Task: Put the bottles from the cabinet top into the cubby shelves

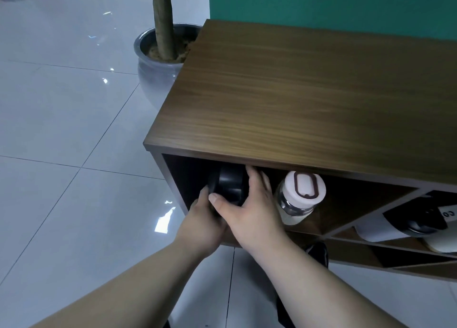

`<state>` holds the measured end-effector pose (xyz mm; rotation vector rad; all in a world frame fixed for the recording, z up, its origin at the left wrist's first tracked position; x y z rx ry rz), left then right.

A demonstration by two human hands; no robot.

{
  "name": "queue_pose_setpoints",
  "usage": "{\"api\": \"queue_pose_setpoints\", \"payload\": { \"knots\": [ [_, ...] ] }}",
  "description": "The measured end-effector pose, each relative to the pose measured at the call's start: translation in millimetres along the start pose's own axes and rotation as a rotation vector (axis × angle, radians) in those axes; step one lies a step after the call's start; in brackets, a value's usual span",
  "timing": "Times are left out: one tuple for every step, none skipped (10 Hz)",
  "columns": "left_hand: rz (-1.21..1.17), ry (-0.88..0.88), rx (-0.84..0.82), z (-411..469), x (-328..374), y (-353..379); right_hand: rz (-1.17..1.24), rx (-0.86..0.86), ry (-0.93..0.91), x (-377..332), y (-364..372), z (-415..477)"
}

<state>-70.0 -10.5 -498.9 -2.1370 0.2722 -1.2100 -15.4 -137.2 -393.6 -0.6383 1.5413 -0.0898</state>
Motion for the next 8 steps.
{"api": "queue_pose_setpoints", "payload": {
  "knots": [
    [0.05, 0.012, 0.037, -3, 8, -4, 0.003, -0.039, 0.007, 2, 0, 3],
    [0.072, 0.02, 0.054, -3, 7, -3, 0.017, -0.059, -0.001, 3, -1, 4],
    [0.051, 0.038, 0.03, -3, 6, -5, 0.016, -0.058, -0.011, 3, -2, 3],
    [0.045, 0.085, 0.001, -2, 6, -9, -0.01, -0.053, -0.005, 6, -4, 1],
    [0.084, 0.113, -0.023, -3, 7, -10, -0.026, -0.05, -0.024, 4, -4, -2],
    [0.025, 0.072, -0.004, -7, 7, -15, -0.028, -0.041, -0.062, 4, -7, -4],
    [0.021, -0.005, -0.041, -12, 6, -19, -0.031, -0.083, -0.029, 9, -9, -7],
    [0.011, -0.031, -0.164, -19, 2, -10, -0.047, -0.162, 0.017, 17, -11, -20]
  ]
}}
Point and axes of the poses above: each hand's wrist, its own z-axis towards the middle knuckle, its own y-axis out of the palm, x = y × z, the point moved 8 cm from there along z, towards the middle knuckle, and after that the axes turned 6 degrees about z, right-handed, at the moved point
